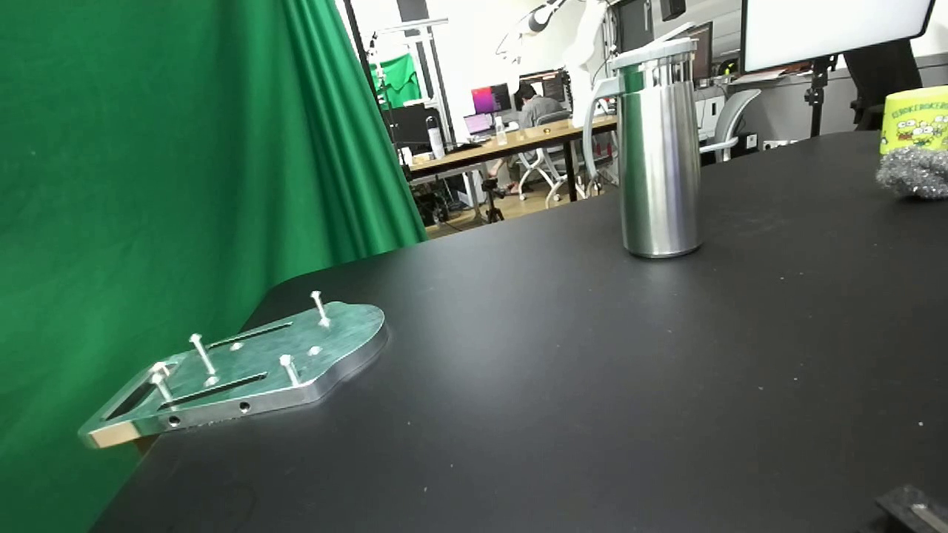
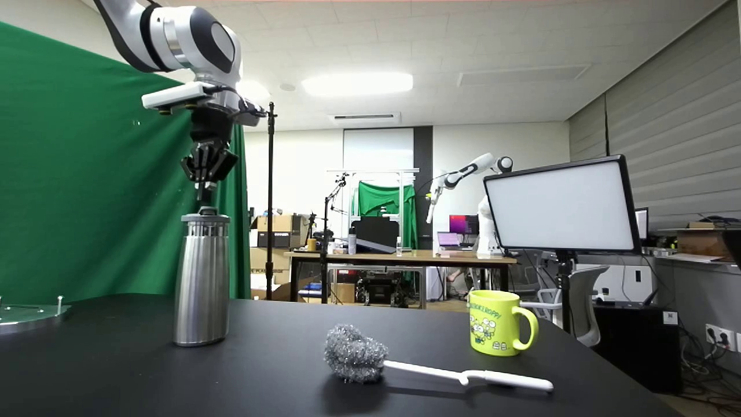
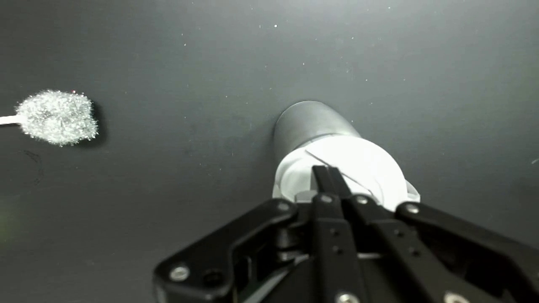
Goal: Push down on the small lid on top of the silver cup.
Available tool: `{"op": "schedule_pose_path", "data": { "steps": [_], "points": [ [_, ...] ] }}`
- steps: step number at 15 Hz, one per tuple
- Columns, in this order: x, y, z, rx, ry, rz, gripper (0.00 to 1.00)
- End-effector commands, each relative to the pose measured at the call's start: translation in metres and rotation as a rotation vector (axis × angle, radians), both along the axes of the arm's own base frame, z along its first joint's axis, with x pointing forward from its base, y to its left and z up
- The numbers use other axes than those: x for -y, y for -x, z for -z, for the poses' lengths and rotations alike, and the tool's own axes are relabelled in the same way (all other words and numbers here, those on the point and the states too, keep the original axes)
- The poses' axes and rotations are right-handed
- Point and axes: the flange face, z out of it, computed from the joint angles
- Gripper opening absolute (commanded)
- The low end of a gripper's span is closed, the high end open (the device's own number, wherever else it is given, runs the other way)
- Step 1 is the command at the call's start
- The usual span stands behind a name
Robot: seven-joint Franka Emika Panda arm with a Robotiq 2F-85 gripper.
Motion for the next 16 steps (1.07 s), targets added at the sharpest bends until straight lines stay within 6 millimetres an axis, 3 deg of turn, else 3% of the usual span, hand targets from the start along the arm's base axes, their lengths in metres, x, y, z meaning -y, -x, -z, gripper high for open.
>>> {"op": "schedule_pose_path", "data": {
  "steps": [1, 16],
  "points": [
    [0.001, 0.006, -0.007, 0.009, 0.039, 0.029, 0.0],
    [0.011, 0.008, 0.013, -0.005, 0.082, 0.039, 0.0]
  ]
}}
